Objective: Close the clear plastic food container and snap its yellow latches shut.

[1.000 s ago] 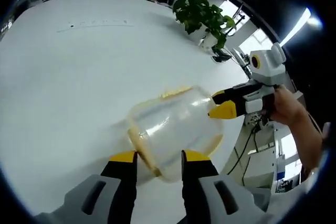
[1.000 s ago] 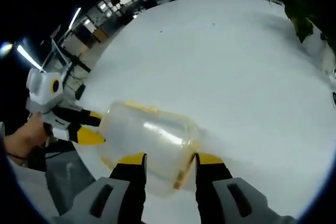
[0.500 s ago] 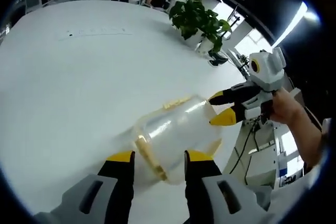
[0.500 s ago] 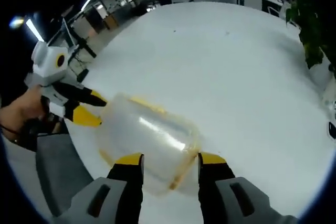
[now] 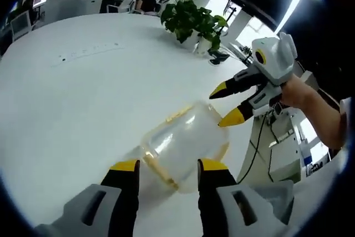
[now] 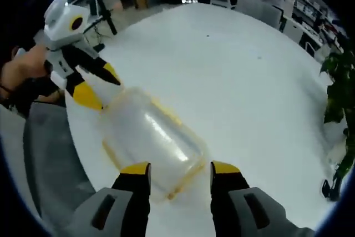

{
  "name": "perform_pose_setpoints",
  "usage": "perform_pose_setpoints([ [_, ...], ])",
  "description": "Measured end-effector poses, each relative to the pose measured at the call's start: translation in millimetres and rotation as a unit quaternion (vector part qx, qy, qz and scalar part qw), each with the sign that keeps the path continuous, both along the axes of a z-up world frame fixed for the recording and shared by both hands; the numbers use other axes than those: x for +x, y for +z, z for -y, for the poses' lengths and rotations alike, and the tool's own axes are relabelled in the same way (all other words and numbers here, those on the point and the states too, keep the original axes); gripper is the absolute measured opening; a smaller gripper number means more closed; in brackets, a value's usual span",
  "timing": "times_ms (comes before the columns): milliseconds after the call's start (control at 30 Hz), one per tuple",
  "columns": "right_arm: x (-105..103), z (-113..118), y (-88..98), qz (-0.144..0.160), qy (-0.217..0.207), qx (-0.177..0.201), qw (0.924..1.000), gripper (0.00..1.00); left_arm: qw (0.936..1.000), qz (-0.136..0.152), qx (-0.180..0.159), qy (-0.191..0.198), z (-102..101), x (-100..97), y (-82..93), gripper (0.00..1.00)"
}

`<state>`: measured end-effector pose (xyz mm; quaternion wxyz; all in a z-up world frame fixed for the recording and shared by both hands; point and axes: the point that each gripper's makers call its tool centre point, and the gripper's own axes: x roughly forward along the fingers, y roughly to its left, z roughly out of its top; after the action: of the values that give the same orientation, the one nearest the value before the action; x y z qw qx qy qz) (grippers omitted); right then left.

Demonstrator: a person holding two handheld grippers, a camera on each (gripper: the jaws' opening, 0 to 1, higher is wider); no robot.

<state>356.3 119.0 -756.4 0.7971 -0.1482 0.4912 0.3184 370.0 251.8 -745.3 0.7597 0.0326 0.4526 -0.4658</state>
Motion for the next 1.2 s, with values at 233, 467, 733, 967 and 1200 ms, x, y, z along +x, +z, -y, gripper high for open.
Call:
perform_pose_setpoints([
  [233,1,2,2.0,0.012,0.037,-0.03,0.9988,0.41,0.9992,0.03,0.0,-0.028,4,4.7,9.2,0.41],
  [467,-1,1,0.5,0.014,0.078,-0.064,0.9948,0.38,0.9951,0.055,0.031,-0.076,4,2.6,7.0,0.4],
  [733,-1,-6,3.8,0.023,0.125,-0.078,0.9888,0.38,0.9866,0.084,0.058,-0.127,10,0.9,8.1,0.4],
  [967,-4,-8,4.4,0.025,0.163,-0.089,0.9823,0.38,0.9756,0.112,0.075,-0.173,16,-1.6,8.5,0.38],
  [1200,-8,-13,4.2,0.025,0.192,-0.091,0.9768,0.37,0.964,0.13,0.089,-0.214,17,-5.3,8.0,0.35],
])
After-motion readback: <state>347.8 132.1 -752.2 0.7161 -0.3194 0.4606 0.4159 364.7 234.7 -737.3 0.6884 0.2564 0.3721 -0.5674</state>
